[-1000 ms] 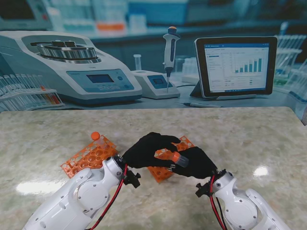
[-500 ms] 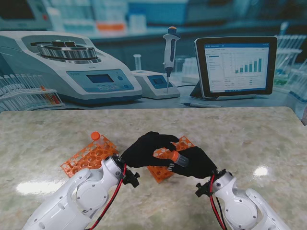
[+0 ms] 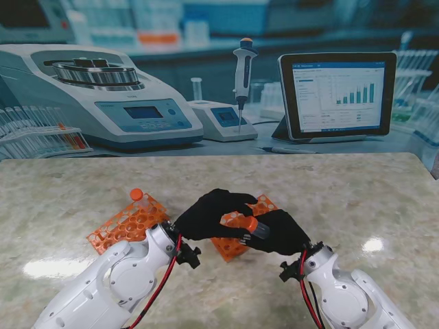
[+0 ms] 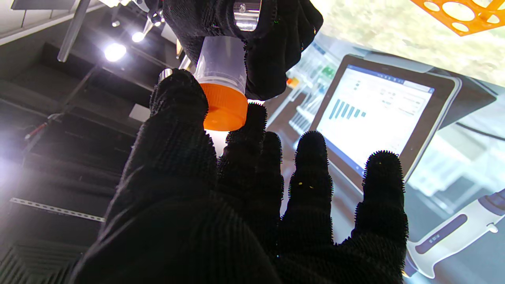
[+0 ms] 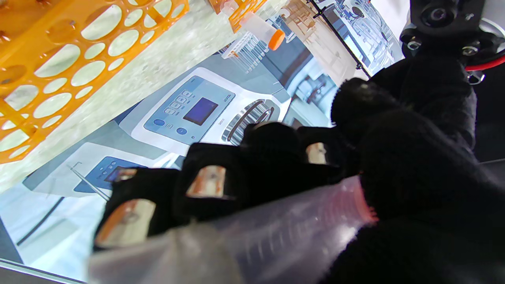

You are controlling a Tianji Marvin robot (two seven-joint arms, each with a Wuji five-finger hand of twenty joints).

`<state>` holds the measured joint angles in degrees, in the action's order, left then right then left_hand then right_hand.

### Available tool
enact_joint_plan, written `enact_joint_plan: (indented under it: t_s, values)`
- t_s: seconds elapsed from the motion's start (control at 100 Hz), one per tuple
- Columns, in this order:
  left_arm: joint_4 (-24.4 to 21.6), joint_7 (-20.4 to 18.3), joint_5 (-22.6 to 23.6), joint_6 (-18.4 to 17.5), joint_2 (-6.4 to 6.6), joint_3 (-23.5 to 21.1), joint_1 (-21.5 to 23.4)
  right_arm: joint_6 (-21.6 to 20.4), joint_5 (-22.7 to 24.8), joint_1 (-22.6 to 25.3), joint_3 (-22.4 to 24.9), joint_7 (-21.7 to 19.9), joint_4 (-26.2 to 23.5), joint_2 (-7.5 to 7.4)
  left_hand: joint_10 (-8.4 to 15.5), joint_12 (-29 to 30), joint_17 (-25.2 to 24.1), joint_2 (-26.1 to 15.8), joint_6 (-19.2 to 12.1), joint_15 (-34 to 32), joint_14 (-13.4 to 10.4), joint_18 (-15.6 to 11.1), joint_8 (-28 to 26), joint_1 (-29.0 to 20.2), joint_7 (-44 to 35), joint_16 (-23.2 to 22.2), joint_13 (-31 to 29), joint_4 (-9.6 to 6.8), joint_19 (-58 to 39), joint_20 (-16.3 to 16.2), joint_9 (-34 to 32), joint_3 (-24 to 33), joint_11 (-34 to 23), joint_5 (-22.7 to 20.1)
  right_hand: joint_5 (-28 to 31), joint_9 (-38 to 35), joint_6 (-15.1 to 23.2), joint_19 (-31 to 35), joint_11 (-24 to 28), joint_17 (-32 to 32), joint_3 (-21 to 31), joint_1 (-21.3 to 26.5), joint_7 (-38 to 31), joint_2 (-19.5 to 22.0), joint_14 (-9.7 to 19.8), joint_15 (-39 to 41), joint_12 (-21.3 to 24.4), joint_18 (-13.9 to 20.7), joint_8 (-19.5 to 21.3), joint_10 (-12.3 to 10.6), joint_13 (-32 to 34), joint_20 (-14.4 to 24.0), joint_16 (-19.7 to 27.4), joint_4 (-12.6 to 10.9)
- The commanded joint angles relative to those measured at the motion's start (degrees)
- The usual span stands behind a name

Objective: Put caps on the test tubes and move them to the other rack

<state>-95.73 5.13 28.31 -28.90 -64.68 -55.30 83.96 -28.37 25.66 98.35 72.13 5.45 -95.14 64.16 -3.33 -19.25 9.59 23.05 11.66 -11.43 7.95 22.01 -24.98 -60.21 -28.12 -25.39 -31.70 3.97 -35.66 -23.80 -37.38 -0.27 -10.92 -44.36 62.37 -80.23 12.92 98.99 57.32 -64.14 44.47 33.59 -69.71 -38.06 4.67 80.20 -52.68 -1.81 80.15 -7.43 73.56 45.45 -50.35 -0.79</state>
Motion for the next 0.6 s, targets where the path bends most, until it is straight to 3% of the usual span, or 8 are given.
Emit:
enact_joint_plan:
  t_s: [0.0,0.3,0.59]
  values:
    - [-0.1,-0.6,0.1,0.1,0.03,0.4,-0.1,0.3,-0.1,0.3,-0.3,-0.2,-0.1,0.17,2.4,0.0,-0.2,-8.4,-13.0,-0.6,-2.0,0.3,-4.0,-12.5,-10.8,-0.6,-1.5,-3.41,-1.9,1.3,-0.7,7.0,-0.1,-4.3,0.5,-2.3,2.0,15.8,-0.1,-4.6,-0.3,2.8,-3.0,1.4,5.0,11.9,-0.9,4.6,1.1,-0.2,2.2,2.0,-4.1,1.2]
    - [-0.1,-1.4,1.0,0.1,0.35,0.3,-0.4,0.2,0.0,0.2,-0.3,-0.1,0.0,0.18,2.3,0.0,-0.1,-7.9,-12.8,-0.5,-2.1,0.4,-1.9,-13.7,-9.0,-0.5,-1.4,-3.68,-1.9,1.3,-0.9,8.5,-0.2,-5.2,0.5,-2.3,1.9,15.8,-0.1,-4.6,-0.2,2.8,-3.0,1.3,4.9,11.9,-0.9,4.6,1.1,-0.2,2.2,2.0,-4.0,1.1]
    - [0.4,-0.9,1.3,-0.1,0.22,0.9,-0.7,0.0,0.1,0.2,-0.4,0.4,0.1,0.29,2.2,0.0,-0.2,-6.3,-13.0,-0.6,-1.8,0.4,2.4,-13.8,-5.3,-0.6,-1.6,-2.64,-1.9,1.3,-1.1,12.1,-0.2,-6.6,0.5,-2.3,2.0,15.8,-0.1,-4.6,-0.2,2.7,-3.0,1.3,4.9,11.9,-0.9,4.6,1.1,-0.2,2.2,2.0,-4.0,1.2]
